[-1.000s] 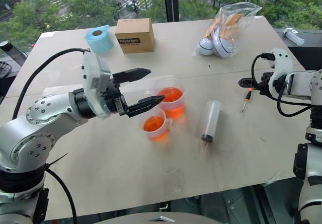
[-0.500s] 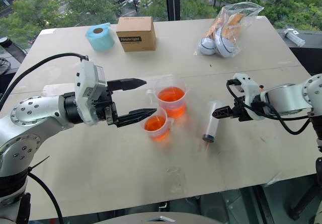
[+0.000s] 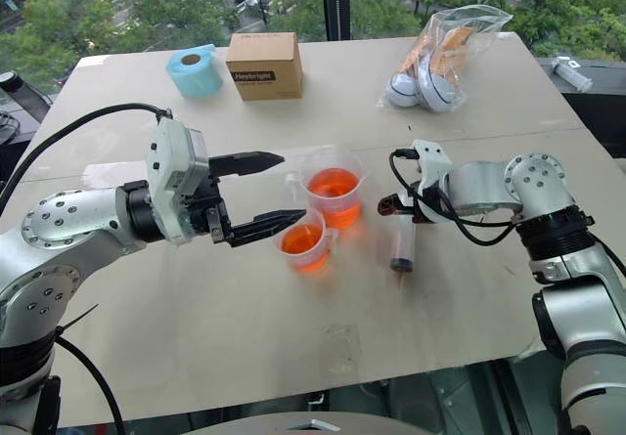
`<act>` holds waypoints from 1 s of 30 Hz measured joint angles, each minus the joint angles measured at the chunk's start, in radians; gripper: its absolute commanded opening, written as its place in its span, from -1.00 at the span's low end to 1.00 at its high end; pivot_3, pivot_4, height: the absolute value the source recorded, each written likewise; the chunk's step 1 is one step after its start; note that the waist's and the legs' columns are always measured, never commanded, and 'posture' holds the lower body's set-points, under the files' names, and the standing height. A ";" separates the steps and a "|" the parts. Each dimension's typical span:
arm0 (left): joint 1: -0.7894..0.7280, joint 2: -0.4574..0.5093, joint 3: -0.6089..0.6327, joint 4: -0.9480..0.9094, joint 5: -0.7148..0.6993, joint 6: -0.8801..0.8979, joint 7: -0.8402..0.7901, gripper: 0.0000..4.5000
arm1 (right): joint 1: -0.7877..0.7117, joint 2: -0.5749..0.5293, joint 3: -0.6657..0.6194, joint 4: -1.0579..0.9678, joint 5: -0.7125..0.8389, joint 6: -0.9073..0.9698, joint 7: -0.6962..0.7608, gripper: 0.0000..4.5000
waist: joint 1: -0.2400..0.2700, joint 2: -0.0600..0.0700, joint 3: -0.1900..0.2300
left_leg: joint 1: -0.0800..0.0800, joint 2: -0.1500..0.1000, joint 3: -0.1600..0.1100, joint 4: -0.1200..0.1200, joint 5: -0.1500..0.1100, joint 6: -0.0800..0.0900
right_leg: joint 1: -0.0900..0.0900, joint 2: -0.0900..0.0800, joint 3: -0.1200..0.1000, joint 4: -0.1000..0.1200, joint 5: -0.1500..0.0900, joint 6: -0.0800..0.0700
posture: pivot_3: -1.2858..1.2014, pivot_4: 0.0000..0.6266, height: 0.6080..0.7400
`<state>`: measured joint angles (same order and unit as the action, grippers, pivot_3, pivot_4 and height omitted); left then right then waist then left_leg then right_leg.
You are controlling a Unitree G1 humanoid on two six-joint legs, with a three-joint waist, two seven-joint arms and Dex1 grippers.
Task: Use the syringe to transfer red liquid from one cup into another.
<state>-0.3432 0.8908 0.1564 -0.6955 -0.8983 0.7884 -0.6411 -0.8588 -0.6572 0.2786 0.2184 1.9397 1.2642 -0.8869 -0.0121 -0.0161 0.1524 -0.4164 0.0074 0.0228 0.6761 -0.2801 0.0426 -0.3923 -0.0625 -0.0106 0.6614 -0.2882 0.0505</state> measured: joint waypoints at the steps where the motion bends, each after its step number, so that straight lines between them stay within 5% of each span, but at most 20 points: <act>1: 0.000 0.000 0.000 -0.003 0.000 0.001 0.003 1.00 | -0.001 0.000 0.001 0.000 -0.002 0.002 -0.001 0.93 | 0.000 0.000 0.000 | 0.000 0.000 0.000 0.000 0.000 0.000 | 0.000 0.000 0.000 0.000 0.000 0.000 | 0.03 -0.52 1.00; 6: 0.011 -0.006 0.000 -0.028 -0.014 0.011 0.025 1.00 | -0.001 -0.002 0.002 0.004 -0.021 0.024 -0.014 -0.06 | -0.001 0.000 0.000 | 0.000 0.000 0.000 0.000 0.000 0.000 | 0.000 0.000 0.000 0.000 0.000 0.000 | 0.03 -0.52 1.00; 8: 0.020 -0.007 0.000 -0.035 -0.025 0.013 0.029 1.00 | -0.002 -0.005 0.000 0.004 -0.023 0.026 -0.015 -0.29 | -0.001 0.000 0.000 | 0.000 0.000 0.000 0.000 0.000 0.000 | 0.000 0.000 0.000 0.000 0.000 0.000 | 0.03 -0.52 1.00; 20: 0.010 0.036 0.000 -0.039 -0.048 0.034 -0.015 1.00 | -0.122 -0.113 -0.098 0.025 -0.130 0.045 0.148 -0.30 | 0.000 0.000 0.000 | 0.000 0.000 0.001 0.000 0.000 0.000 | 0.000 0.001 0.000 0.000 0.000 0.000 | 0.03 -0.52 1.00; 26: -0.081 -0.008 -0.016 0.010 -0.058 0.033 -0.021 1.00 | -0.200 -0.184 -0.151 -0.112 -0.499 -0.063 0.602 -0.30 | 0.003 0.001 0.000 | 0.000 0.000 0.000 0.000 0.000 0.000 | -0.001 0.002 0.000 0.000 0.000 0.000 | 0.03 -0.52 1.00; 30: -0.217 -0.055 -0.006 0.100 -0.068 0.028 -0.001 1.00 | -0.194 -0.125 -0.212 -0.249 -0.707 -0.276 0.878 -0.30 | 0.000 0.000 0.000 | 0.000 0.000 0.000 0.000 0.000 0.000 | -0.001 0.001 0.001 0.000 0.000 0.000 | 0.03 -0.52 1.00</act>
<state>-0.5602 0.8358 0.1500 -0.5958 -0.9667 0.8163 -0.6421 -1.0532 -0.7827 0.0666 -0.0306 1.2327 0.9885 -0.0093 -0.0120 -0.0159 0.1526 -0.4167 0.0072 0.0231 0.6762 -0.2804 0.0430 -0.3930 -0.0611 -0.0098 0.6618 -0.2880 0.0509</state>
